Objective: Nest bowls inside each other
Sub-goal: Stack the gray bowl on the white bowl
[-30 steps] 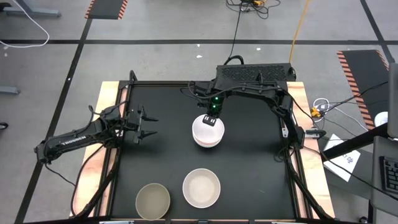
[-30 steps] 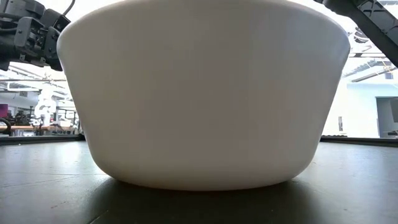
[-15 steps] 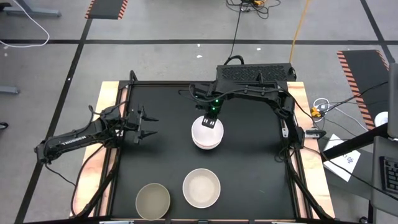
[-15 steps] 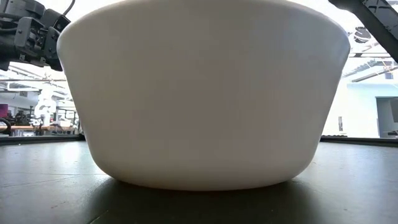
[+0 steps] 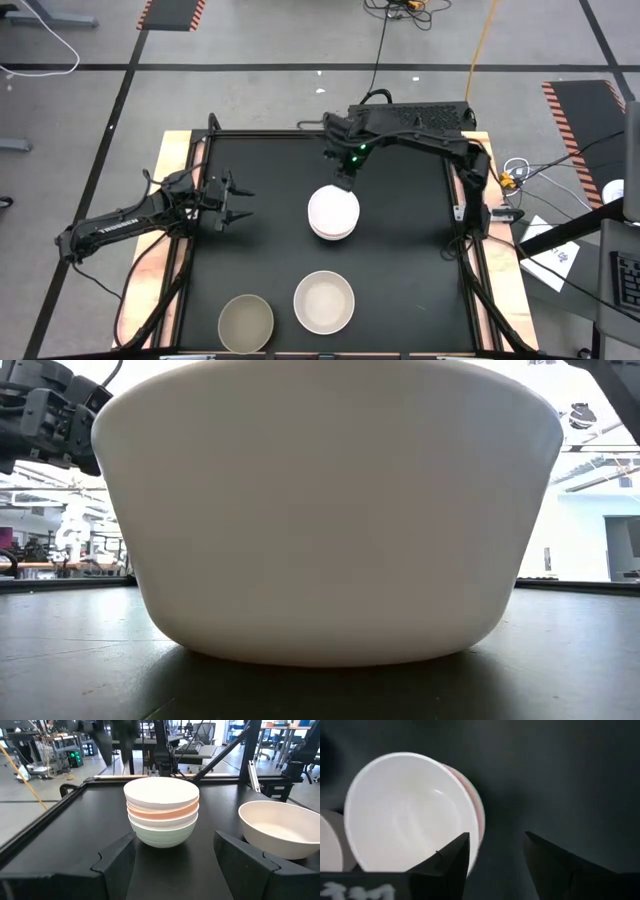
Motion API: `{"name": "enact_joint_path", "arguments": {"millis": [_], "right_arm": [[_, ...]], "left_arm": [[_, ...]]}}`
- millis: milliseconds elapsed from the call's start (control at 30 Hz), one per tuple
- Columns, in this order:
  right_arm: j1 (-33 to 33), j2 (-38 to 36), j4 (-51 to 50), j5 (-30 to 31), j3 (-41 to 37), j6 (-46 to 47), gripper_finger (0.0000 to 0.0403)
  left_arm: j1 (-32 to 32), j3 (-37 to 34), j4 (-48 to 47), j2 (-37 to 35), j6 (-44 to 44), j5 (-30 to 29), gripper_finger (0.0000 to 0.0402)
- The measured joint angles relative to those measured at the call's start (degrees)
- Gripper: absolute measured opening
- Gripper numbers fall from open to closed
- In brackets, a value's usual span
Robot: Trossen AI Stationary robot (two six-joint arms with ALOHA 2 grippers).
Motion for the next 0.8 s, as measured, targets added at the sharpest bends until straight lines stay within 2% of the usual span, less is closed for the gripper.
{"name": "enact_joint_path", "arguments": {"millis": [133,267,367,567,800], "right_arm": [[-0.04,-8.29,5.51,-0.08,-7.19,-0.47,0.0176],[0.38,-19.11,14.7,-0.29,-21.37,-1.39,0.0164],[0.37,-27.88,24.52,-0.33,-33.11,-0.36,0.0128],[0.2,-43.98,39.31,-1.81,-53.59,1.34,0.0014],[-0.01,-59.53,51.85,-5.45,-71.03,7.68,0.0003]], "left_arm": [[0.0,-0.03,-0.58,0.0,-0.11,0.36,0.0264],[0.0,-0.03,-0.51,0.0,0.28,0.36,0.0264],[0.0,-0.03,-0.46,0.0,0.49,0.33,0.0264],[0.0,-0.03,-0.46,0.0,0.7,-0.29,0.0264],[0.0,-0.03,-0.32,0.0,1.14,-0.32,0.0264]]}}
